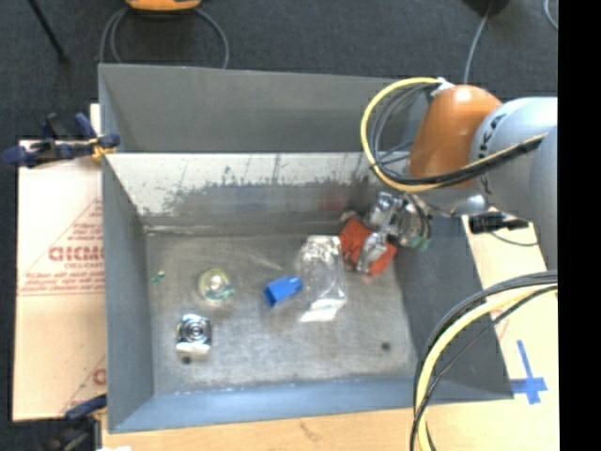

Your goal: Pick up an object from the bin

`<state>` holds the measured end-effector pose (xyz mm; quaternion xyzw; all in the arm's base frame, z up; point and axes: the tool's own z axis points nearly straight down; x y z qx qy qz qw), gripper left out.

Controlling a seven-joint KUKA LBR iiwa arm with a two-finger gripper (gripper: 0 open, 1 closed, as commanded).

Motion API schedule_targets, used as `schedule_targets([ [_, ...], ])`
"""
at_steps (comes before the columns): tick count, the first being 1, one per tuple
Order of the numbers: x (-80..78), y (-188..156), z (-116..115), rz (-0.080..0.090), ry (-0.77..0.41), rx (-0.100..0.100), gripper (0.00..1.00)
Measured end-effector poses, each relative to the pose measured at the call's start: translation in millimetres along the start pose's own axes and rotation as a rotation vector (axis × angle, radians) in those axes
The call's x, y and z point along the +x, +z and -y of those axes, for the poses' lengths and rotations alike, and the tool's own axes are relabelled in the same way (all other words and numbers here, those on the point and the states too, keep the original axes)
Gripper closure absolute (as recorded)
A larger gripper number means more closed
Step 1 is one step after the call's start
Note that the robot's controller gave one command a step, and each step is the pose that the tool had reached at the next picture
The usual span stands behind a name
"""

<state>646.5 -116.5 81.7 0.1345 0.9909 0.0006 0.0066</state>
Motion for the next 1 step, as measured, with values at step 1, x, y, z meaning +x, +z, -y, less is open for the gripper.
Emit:
schedule_targets([
  [1, -3.6, -44.0, 0.1, -0.002, -0.004, 0.002, 1.00],
])
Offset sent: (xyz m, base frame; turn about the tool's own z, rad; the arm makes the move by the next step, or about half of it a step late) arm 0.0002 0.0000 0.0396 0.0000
